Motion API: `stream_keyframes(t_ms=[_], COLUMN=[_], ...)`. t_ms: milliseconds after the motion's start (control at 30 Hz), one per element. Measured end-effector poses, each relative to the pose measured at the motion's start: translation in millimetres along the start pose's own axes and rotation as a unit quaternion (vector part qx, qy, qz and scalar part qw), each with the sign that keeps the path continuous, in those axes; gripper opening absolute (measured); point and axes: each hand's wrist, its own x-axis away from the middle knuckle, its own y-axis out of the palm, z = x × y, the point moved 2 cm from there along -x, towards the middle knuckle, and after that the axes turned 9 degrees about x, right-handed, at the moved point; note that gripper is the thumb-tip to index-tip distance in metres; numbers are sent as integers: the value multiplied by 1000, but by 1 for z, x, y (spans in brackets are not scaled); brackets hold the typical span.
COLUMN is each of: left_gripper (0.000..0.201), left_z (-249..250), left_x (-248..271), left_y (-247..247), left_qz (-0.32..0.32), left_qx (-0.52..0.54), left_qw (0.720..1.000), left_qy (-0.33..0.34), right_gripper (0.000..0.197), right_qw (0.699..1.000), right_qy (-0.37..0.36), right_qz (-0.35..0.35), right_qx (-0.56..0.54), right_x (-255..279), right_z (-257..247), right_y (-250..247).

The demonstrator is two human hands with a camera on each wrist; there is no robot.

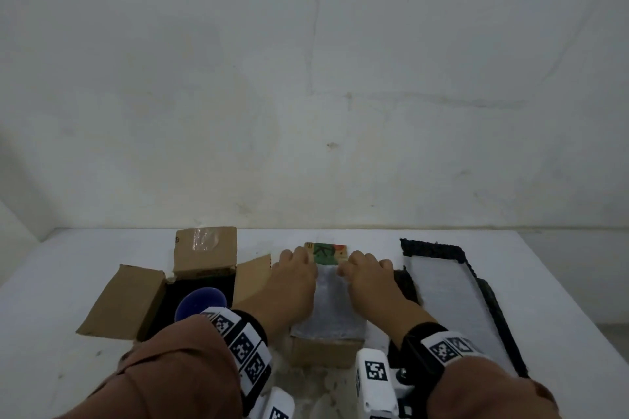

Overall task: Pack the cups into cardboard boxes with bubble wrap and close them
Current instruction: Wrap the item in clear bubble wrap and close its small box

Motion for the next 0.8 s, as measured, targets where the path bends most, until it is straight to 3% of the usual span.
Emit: stream_keyframes(t_ms=[100,167,333,467,700,800], left_gripper=[37,40,62,60,57,58], left_z=[0,-2,-10,-9,-5,-7], left_x=[6,8,8,6,7,6], left_y=[3,2,-5,-1,11,10], left_qz=[15,-4,-92,-96,-91,-104], left_qx=[-90,-108,-86,-114,-138,-129], left_qw=[995,993,990,987,984,984], left_qy=[42,52,64,64,63,64], right_gripper=[31,19,63,78,68,73], right_qw=[992,993,984,977,980,980], right_qy=[0,-29,-93,-87,-61,-53], right_qz=[42,16,-97,-128,-135,-154], right_qx=[115,113,121,149,130,113], right_x=[4,5,9,8,11,10], right_z=[-6,-5,8,4,-4,-2], right_y=[-7,-8,-8,-5,1,-3])
